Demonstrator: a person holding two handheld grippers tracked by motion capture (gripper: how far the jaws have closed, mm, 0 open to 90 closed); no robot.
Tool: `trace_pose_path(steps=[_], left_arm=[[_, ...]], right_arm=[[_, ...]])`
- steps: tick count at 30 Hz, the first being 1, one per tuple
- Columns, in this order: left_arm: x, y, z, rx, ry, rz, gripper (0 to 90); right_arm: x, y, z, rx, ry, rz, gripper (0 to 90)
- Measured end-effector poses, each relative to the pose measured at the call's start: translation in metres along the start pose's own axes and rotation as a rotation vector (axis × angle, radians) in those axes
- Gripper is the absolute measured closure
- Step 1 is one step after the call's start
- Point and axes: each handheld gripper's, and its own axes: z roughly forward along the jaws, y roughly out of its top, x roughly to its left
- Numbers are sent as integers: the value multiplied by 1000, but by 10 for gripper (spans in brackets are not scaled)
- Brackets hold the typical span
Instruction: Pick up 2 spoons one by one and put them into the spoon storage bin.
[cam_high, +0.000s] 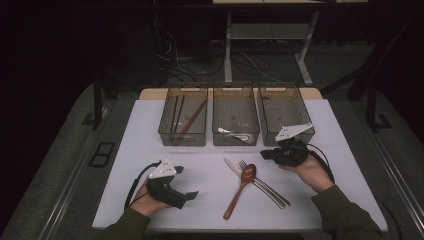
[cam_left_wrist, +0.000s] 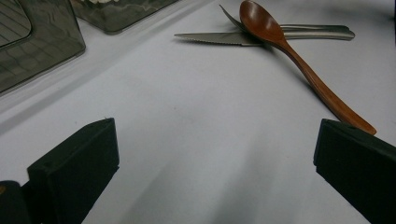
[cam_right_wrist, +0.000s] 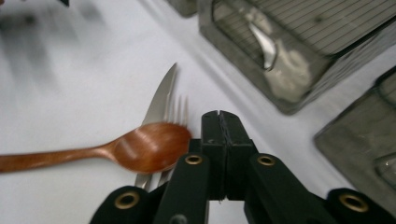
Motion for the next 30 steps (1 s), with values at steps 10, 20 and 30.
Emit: trace_pose_path(steps=[10,20,30], left_arm=[[0,0,0,2,-1,2,0],[0,0,1,5,-4,5,0],[0,0,1,7,-5,6,0]], right_arm=[[11,-2,18,37,28,-29,891],[15,9,39,50,30,-41,891],[15,15,55,84,4,-43,891]])
